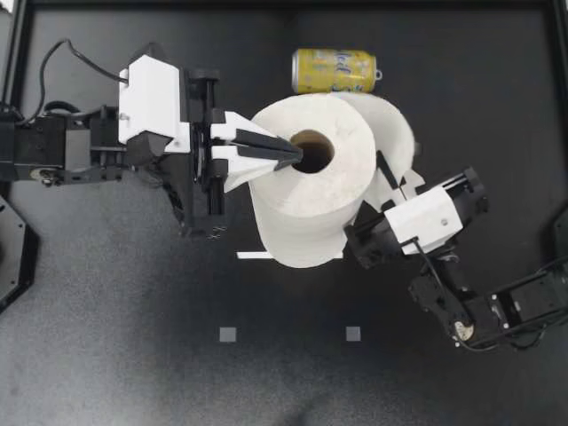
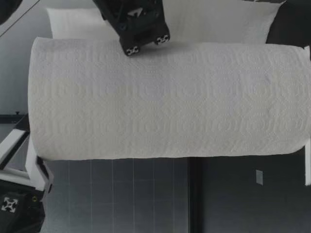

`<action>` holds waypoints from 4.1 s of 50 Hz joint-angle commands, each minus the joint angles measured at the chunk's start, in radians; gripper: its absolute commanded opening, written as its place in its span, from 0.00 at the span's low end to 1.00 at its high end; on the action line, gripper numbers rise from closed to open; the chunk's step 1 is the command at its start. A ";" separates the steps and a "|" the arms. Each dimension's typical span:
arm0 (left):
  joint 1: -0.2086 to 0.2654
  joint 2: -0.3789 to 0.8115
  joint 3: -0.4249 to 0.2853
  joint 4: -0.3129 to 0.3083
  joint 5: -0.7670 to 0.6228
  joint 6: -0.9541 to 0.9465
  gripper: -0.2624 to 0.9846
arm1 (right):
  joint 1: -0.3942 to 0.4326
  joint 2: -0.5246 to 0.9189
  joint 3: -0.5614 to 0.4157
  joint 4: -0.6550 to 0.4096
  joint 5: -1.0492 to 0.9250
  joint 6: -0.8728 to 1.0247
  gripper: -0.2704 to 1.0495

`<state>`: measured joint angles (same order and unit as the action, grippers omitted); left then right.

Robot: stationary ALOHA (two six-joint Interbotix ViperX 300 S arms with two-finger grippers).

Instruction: Pick up a piece of paper towel and place it on the spilled liquid.

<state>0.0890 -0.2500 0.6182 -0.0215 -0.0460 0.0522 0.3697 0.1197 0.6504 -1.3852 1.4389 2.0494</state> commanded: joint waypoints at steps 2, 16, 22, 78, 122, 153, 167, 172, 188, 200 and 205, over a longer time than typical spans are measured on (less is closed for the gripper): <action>0.000 0.017 0.003 -0.002 0.023 -0.003 0.28 | -0.006 -0.038 -0.005 -0.006 -0.014 0.002 0.11; 0.000 0.018 0.002 -0.014 0.057 -0.006 0.28 | 0.008 -0.043 0.009 -0.002 -0.018 0.002 0.11; 0.006 0.025 -0.002 -0.026 0.101 -0.003 0.28 | 0.015 -0.052 0.021 0.009 -0.018 0.003 0.11; 0.018 0.035 0.003 -0.040 0.163 -0.037 0.28 | 0.097 -0.207 0.341 0.344 0.003 0.080 0.11; -0.021 -0.110 0.060 -0.003 -0.357 -0.025 0.28 | -0.753 -0.480 0.472 -0.126 -0.954 -0.199 0.11; -0.029 -0.164 0.098 -0.006 -0.383 -0.038 0.28 | -1.083 -0.112 0.238 -0.120 -1.281 -0.500 0.11; -0.029 -0.183 0.100 -0.008 -0.353 -0.037 0.28 | -1.115 -0.078 0.173 -0.121 -1.269 -0.511 0.11; -0.029 -0.190 0.104 -0.008 -0.353 -0.035 0.28 | -1.132 -0.075 0.164 -0.121 -1.258 -0.531 0.12; -0.029 -0.215 0.124 -0.008 -0.353 -0.038 0.28 | -1.132 -0.044 0.137 -0.104 -1.206 -0.586 0.16; -0.029 -0.216 0.124 -0.009 -0.353 -0.037 0.28 | -1.132 -0.038 0.137 -0.067 -1.198 -0.584 0.48; -0.029 -0.216 0.124 -0.009 -0.353 -0.035 0.28 | -1.127 -0.044 0.137 -0.055 -1.154 -0.586 0.66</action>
<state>0.0614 -0.4541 0.7547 -0.0291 -0.3942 0.0153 -0.7547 0.0966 0.8053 -1.4450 0.2577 1.4634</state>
